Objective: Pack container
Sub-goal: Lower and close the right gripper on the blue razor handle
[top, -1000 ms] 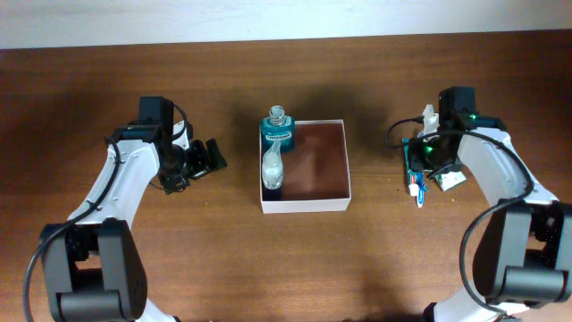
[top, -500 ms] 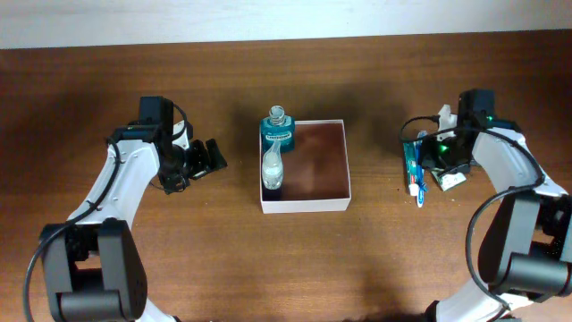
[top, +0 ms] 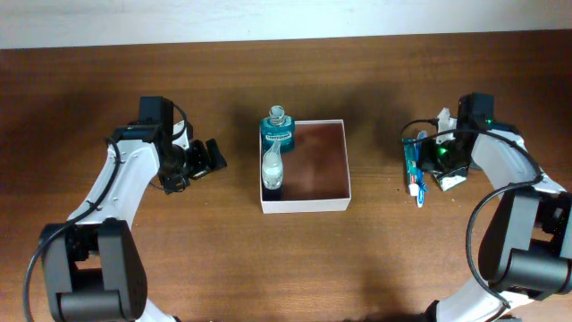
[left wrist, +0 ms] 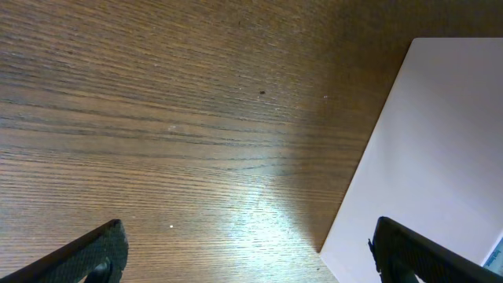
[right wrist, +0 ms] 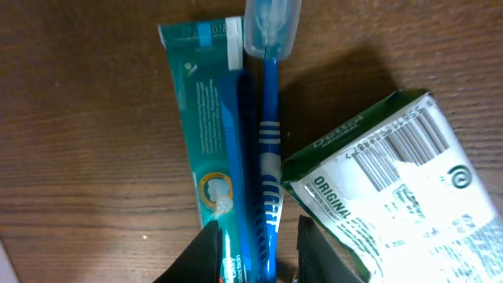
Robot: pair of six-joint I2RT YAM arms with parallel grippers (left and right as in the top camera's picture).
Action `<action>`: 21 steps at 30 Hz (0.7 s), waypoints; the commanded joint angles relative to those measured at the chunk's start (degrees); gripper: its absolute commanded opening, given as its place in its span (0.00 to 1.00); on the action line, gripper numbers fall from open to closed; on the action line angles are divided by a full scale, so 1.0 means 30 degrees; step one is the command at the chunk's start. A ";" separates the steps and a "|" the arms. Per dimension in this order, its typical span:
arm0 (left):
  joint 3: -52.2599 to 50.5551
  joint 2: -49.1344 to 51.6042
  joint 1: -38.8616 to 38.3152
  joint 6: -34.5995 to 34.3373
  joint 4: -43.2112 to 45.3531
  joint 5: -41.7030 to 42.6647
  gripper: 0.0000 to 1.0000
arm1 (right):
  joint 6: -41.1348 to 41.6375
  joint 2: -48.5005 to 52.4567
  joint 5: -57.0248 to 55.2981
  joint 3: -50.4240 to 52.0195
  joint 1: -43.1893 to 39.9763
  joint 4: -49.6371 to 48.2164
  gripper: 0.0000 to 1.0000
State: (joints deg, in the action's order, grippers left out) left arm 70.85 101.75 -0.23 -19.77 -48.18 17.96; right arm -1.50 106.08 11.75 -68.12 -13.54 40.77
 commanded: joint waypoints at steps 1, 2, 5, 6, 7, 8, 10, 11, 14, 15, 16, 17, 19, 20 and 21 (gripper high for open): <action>-0.0124 0.0175 0.0044 0.0029 0.0000 0.0000 0.99 | 0.0066 0.0153 0.0248 0.0546 -0.0087 -0.0408 0.26; -0.0124 0.0175 0.0044 0.0029 -0.0007 0.0000 0.99 | 0.0066 0.0160 0.0248 0.0576 -0.0080 -0.0459 0.25; -0.0124 0.0175 0.0044 0.0022 0.0000 0.0000 0.99 | 0.0036 0.0160 0.0248 0.0583 -0.0080 -0.0452 0.25; -0.0124 0.0175 0.0044 0.0029 0.0000 0.0000 0.99 | -0.0080 0.0160 0.0262 0.0583 -0.0080 -0.0444 0.26; -0.0124 0.0175 0.0044 0.0029 0.0000 0.0000 0.99 | -0.0131 0.0160 0.0328 0.0583 -0.0080 -0.0444 0.25; -0.0124 0.0175 0.0044 0.0029 0.0000 0.0000 0.99 | -0.0379 0.0160 0.0525 0.0612 -0.0080 -0.0459 0.25; -0.0124 0.0175 0.0044 0.0029 -0.0007 0.0000 0.99 | -0.0452 0.0160 0.0678 0.0678 -0.0029 -0.0554 0.25; -0.0124 0.0175 0.0044 0.0029 0.0000 0.0000 0.99 | -0.0583 0.0160 0.0670 0.0692 0.0022 -0.0612 0.25; -0.0124 0.0175 0.0044 0.0029 0.0000 0.0000 0.99 | -0.0954 0.0160 0.0663 0.0699 0.0321 -0.0809 0.25; -0.0124 0.0175 0.0044 0.0029 0.0000 0.0000 1.00 | -0.1020 0.0160 0.0597 0.0707 0.0437 -0.0911 0.25; -0.0124 0.0175 0.0044 0.0029 0.0000 0.0000 0.99 | -0.1020 0.0160 0.0576 0.0707 0.0532 -0.0998 0.25; -0.0124 0.0175 0.0044 0.0029 0.0000 0.0000 0.99 | -0.1013 0.0160 0.0517 0.0707 0.0590 -0.1086 0.25; -0.0124 0.0175 0.0044 0.0029 0.0000 0.0000 0.99 | -0.0998 0.0160 0.0532 0.0707 0.0641 -0.1239 0.25; -0.0124 0.0175 0.0044 0.0029 0.0000 0.0000 0.99 | -0.0998 0.0160 0.0532 0.0707 0.0648 -0.1260 0.25; -0.0124 0.0175 0.0044 0.0029 0.0000 0.0000 0.99 | -0.0998 0.0160 0.0532 0.0707 0.0648 -0.1304 0.25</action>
State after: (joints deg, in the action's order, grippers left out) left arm 70.85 101.75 -0.23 -19.77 -48.18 17.93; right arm -3.64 106.15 12.60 -66.48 -11.97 37.15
